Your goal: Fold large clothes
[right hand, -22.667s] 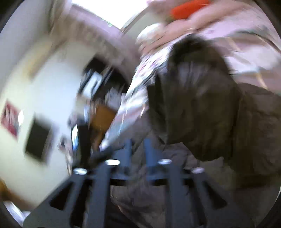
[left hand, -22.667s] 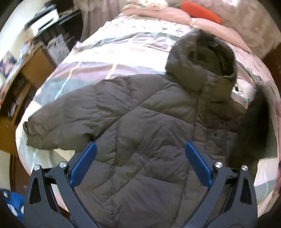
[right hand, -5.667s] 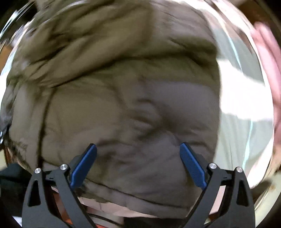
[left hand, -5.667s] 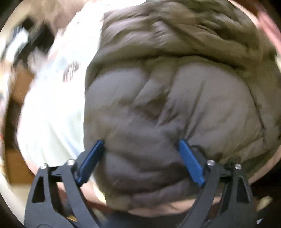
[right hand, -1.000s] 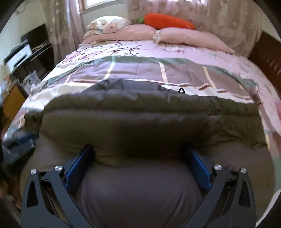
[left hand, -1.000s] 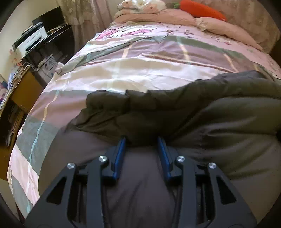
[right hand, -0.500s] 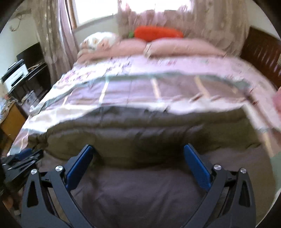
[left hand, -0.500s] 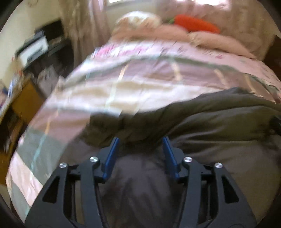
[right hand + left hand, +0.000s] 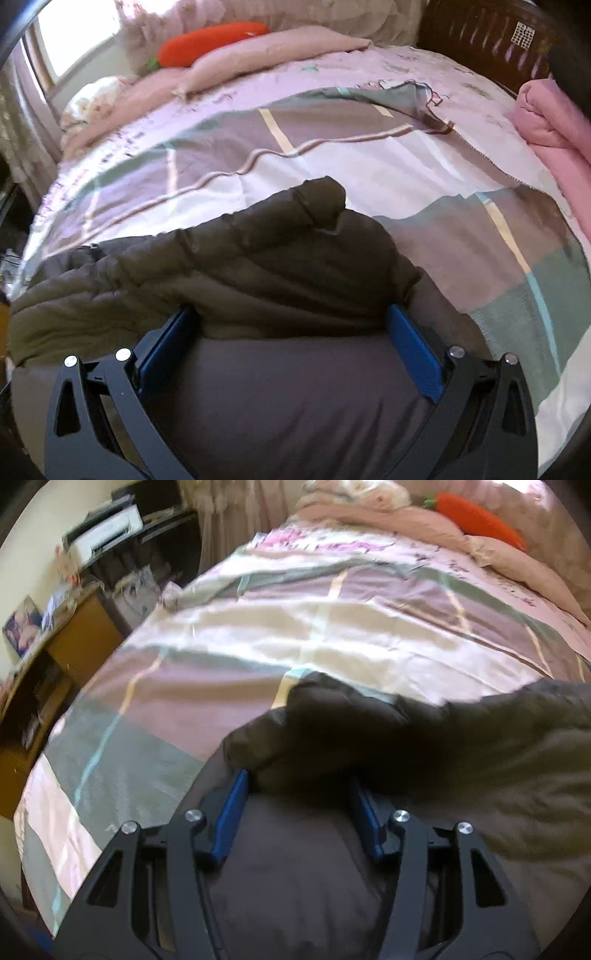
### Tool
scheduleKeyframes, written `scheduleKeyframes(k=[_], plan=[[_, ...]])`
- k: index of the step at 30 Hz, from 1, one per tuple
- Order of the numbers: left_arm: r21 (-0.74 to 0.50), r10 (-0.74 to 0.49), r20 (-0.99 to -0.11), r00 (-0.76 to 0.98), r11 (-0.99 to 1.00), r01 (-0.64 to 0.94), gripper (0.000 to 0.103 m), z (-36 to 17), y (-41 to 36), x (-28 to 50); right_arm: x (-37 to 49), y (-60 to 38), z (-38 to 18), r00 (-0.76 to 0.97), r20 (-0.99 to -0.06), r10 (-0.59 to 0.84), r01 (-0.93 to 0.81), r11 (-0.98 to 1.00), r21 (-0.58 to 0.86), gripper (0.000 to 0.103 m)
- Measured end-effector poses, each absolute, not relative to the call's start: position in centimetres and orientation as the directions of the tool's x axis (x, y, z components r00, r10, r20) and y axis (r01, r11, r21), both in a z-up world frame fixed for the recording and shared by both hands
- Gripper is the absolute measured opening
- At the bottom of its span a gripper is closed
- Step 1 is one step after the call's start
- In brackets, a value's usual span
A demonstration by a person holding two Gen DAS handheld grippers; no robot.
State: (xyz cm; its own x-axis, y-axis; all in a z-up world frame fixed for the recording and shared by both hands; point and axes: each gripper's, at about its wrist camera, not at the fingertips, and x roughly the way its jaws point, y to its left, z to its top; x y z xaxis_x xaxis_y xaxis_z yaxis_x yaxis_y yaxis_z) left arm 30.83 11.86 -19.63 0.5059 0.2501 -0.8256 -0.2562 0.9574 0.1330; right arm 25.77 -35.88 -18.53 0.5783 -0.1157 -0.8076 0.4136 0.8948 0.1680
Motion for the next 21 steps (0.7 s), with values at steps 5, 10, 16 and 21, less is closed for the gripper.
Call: scheduleKeyframes(k=[5, 10, 16, 21], plan=[[0.199, 0.219, -0.754, 0.619, 0.975, -0.102, 0.067, -17.0, 8.3, 26.8, 22.6, -32.3, -13.9, 0.666, -0.736, -0.122, 0.249, 0.966, 0.065, 0.102], [0.266, 0.225, -0.711, 0.666, 0.963, -0.041, 0.075, -17.5, 6.7, 23.9, 20.1, -31.4, -14.7, 0.592, -0.802, -0.077, 0.173, 0.984, 0.033, 0.102], [0.239, 0.211, -0.734, 0.645, 0.970, -0.045, 0.081, -19.5, 6.6, 25.0, 20.3, -31.1, -19.8, 0.572, -0.820, -0.022, 0.162, 0.983, 0.087, 0.102], [0.215, 0.195, -0.726, 0.660, 0.975, -0.052, 0.073, -18.5, 5.9, 23.6, 20.4, -30.6, -19.4, 0.561, -0.827, -0.049, 0.179, 0.982, 0.064, 0.102]])
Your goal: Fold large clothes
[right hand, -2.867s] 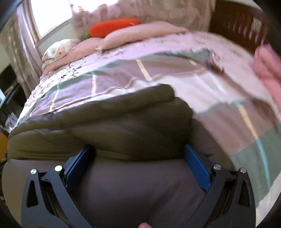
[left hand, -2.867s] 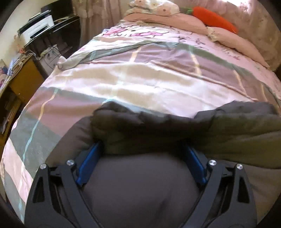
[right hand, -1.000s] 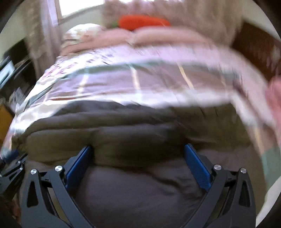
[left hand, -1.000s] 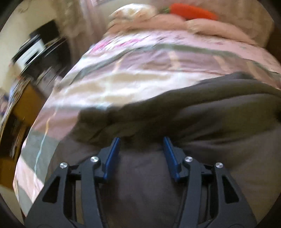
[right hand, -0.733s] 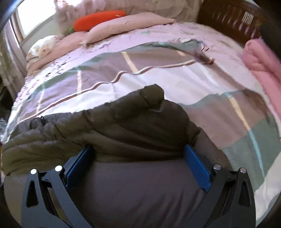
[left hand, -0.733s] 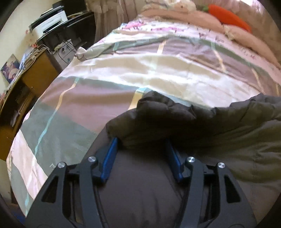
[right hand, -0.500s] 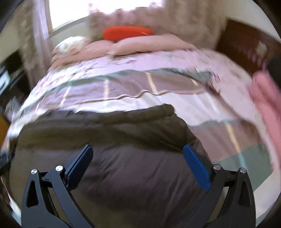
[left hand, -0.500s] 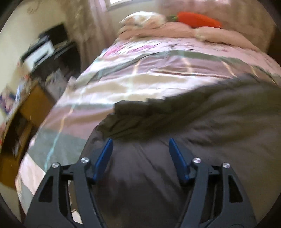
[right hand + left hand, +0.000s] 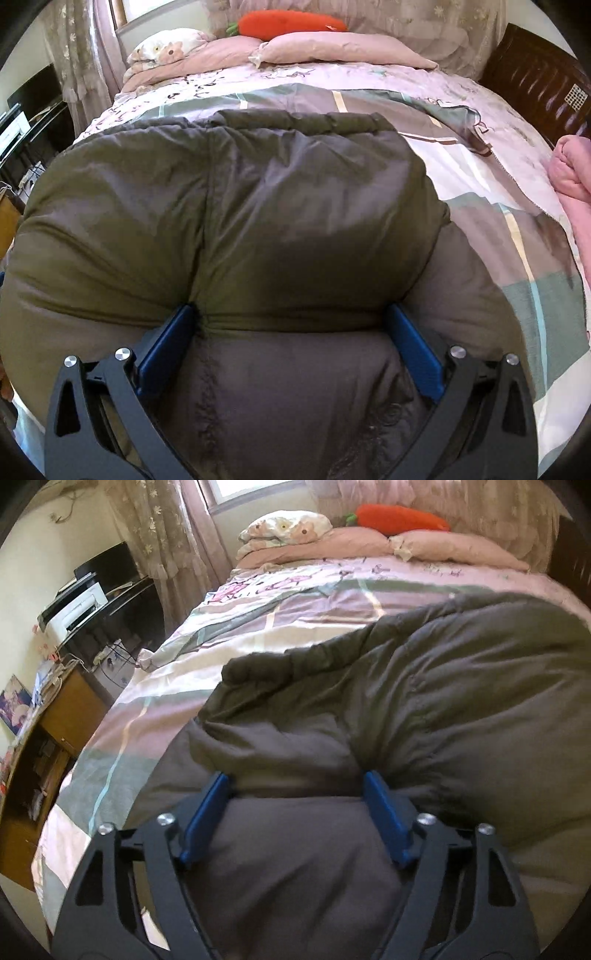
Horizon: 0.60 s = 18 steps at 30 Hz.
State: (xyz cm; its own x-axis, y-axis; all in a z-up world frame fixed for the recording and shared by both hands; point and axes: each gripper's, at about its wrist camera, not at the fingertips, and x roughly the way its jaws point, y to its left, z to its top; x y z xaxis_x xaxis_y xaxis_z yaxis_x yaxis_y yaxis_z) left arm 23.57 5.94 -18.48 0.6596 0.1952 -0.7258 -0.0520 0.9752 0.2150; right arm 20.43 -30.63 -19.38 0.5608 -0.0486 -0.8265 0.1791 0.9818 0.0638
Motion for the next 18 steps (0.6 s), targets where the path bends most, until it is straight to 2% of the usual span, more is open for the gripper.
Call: scheduleKeyframes(k=[3, 6, 11, 13, 16, 18], plan=[[0.167, 0.106, -0.682, 0.724, 0.986, 0.014, 0.073, -16.3, 4.6, 21.0, 18.8, -30.3, -17.2, 0.617, -0.783, -0.071, 0.195, 0.979, 0.065, 0.102], [0.161, 0.042, -0.657, 0.753, 0.983, 0.085, 0.073, -15.4, 2.3, 19.3, 16.7, -27.7, -14.9, 0.684, -0.726, -0.064, 0.105, 0.994, 0.011, 0.102], [0.144, 0.042, -0.717, 0.696, 0.985, 0.090, 0.074, -17.8, 0.8, 20.6, 17.2, -23.6, -17.5, 0.628, -0.776, -0.064, 0.003, 0.997, -0.080, 0.102], [0.151, 0.052, -0.733, 0.678, 0.985, 0.088, 0.078, -18.9, 0.6, 21.1, 18.0, -23.9, -19.3, 0.595, -0.802, -0.042, 0.022, 0.999, -0.036, 0.102], [0.108, 0.017, -0.717, 0.697, 0.990, 0.087, 0.077, -18.4, 1.6, 20.7, 18.5, -24.4, -19.4, 0.585, -0.811, -0.002, 0.011, 1.000, 0.005, 0.102], [0.069, 0.020, -0.691, 0.723, 0.997, 0.039, 0.077, -17.8, 3.4, 20.4, 17.6, -25.8, -17.8, 0.646, -0.763, 0.025, 0.024, 0.998, 0.052, 0.102]])
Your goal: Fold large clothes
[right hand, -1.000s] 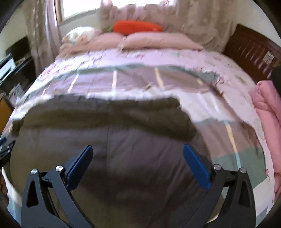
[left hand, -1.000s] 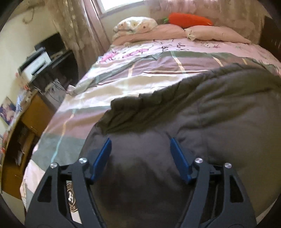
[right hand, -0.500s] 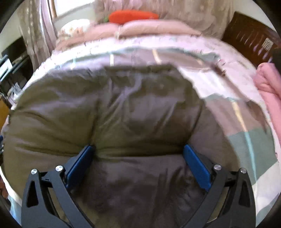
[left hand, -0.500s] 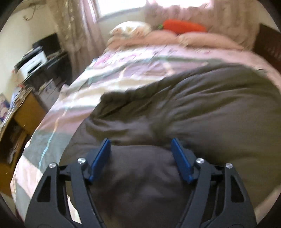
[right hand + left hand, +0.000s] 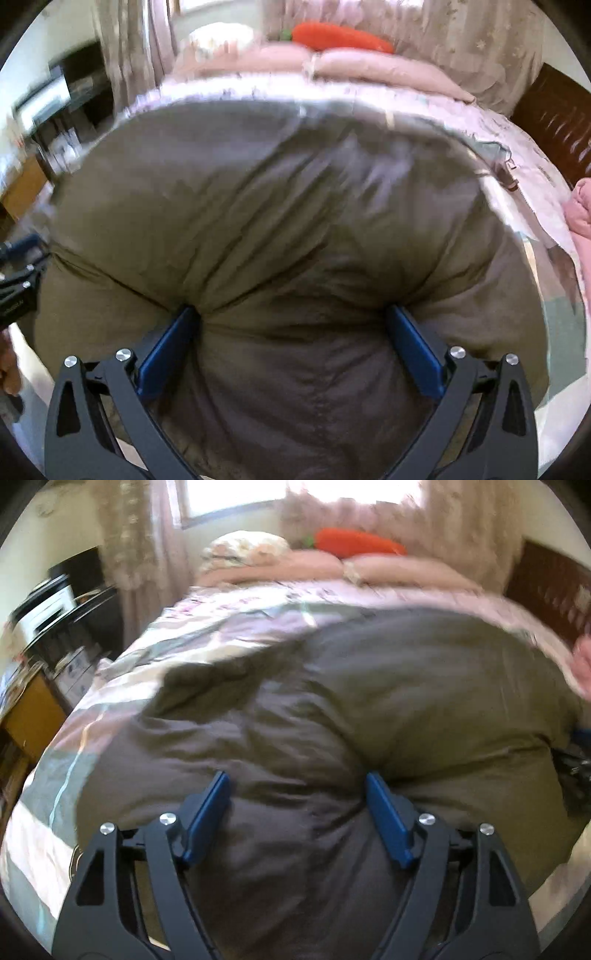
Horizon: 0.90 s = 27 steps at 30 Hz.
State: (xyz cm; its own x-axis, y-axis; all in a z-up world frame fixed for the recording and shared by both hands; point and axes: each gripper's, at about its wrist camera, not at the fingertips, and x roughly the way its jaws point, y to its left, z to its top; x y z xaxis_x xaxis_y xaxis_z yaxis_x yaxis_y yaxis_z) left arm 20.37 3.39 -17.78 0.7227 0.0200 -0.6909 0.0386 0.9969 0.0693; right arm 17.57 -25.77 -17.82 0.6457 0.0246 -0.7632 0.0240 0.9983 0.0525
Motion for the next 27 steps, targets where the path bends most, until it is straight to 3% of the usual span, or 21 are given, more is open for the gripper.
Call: scheduleKeyframes(k=[2, 5, 12, 16, 18, 21, 27], plan=[[0.035, 0.052, -0.691, 0.721, 0.999, -0.039, 0.077, -17.9, 5.8, 20.6, 16.7, -28.1, -17.0, 0.688, -0.726, -0.026, 0.103, 0.993, 0.062, 0.102], [0.031, 0.115, -0.707, 0.697, 0.991, -0.132, 0.077, -18.8, 8.5, 20.9, 16.0, -31.6, -18.2, 0.662, -0.746, -0.074, 0.222, 0.970, 0.101, 0.102], [-0.004, 0.110, -0.712, 0.694, 0.987, -0.160, 0.076, -19.2, 9.8, 21.1, 15.8, -31.5, -19.5, 0.639, -0.762, -0.110, 0.222, 0.974, 0.046, 0.102], [0.052, 0.137, -0.660, 0.739, 0.989, -0.137, 0.079, -17.3, 8.3, 21.8, 16.8, -29.2, -15.7, 0.745, -0.658, -0.113, 0.177, 0.984, 0.031, 0.102], [0.040, 0.145, -0.700, 0.699, 0.986, -0.165, 0.080, -18.1, 8.9, 23.4, 19.1, -28.1, -15.6, 0.713, -0.696, -0.083, 0.156, 0.987, 0.042, 0.102], [-0.003, 0.102, -0.757, 0.645, 0.987, -0.159, 0.085, -20.8, 10.0, 25.0, 22.4, -27.6, -19.8, 0.601, -0.799, -0.004, 0.156, 0.981, 0.112, 0.102], [-0.024, 0.053, -0.726, 0.685, 0.994, -0.103, 0.081, -16.0, 9.1, 21.7, 19.4, -27.3, -17.3, 0.619, -0.783, -0.057, 0.172, 0.983, 0.064, 0.102]])
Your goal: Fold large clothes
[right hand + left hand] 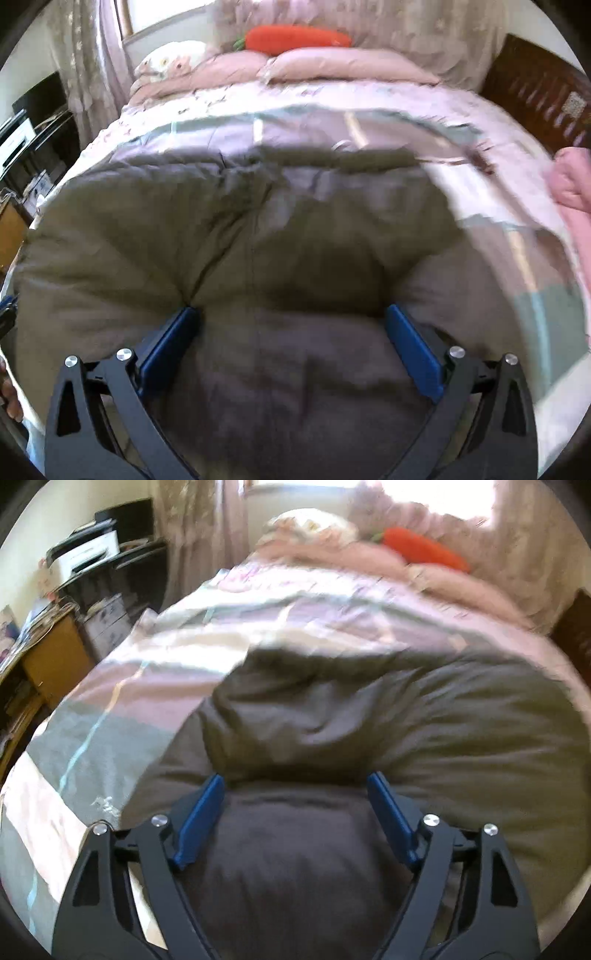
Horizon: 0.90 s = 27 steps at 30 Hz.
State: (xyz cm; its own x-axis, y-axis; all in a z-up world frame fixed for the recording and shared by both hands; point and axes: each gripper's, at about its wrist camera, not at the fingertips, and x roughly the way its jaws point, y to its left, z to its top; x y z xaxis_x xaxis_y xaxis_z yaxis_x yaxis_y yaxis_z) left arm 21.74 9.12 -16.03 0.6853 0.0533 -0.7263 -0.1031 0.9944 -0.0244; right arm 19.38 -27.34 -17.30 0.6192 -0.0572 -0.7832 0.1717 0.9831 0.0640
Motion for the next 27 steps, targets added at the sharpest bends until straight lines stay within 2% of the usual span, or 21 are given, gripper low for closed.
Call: scheduleKeyframes(k=[3, 7, 12, 17, 20, 23, 27], plan=[[0.009, 0.010, -0.661, 0.751, 1.000, -0.005, 0.084, -10.0, 6.3, 18.0, 15.3, -26.4, -11.9, 0.651, -0.756, -0.065, 0.137, 0.990, 0.032, 0.102], [0.023, -0.051, -0.575, 0.816, 0.997, 0.078, 0.100, -1.9, 2.9, 11.7, 9.6, -25.3, -4.2, 0.689, -0.721, -0.074, 0.146, 0.989, 0.038, 0.102], [0.053, -0.076, -0.470, 0.879, 0.992, 0.114, 0.101, 5.1, 0.4, 2.3, 1.5, -22.9, 1.3, 0.714, -0.689, -0.124, 0.194, 0.981, 0.025, 0.102], [0.007, -0.108, -0.478, 0.872, 0.992, 0.127, 0.101, 6.5, -0.4, -2.9, -5.2, -20.5, 1.6, 0.767, -0.611, -0.196, 0.249, 0.969, 0.003, 0.102], [0.018, -0.089, -0.499, 0.862, 0.993, 0.113, 0.101, 5.7, -1.4, -4.6, -6.6, -19.2, 0.5, 0.742, -0.629, -0.231, 0.274, 0.961, -0.030, 0.102], [0.018, -0.086, -0.530, 0.843, 0.993, 0.113, 0.101, 4.9, -1.9, -5.6, -6.7, -18.5, -0.1, 0.737, -0.647, -0.196, 0.248, 0.969, -0.011, 0.102], [-0.036, -0.110, -0.541, 0.834, 0.994, 0.107, 0.101, 3.6, -1.8, -6.3, -6.6, -18.2, -0.5, 0.740, -0.643, -0.197, 0.243, 0.970, -0.018, 0.102]])
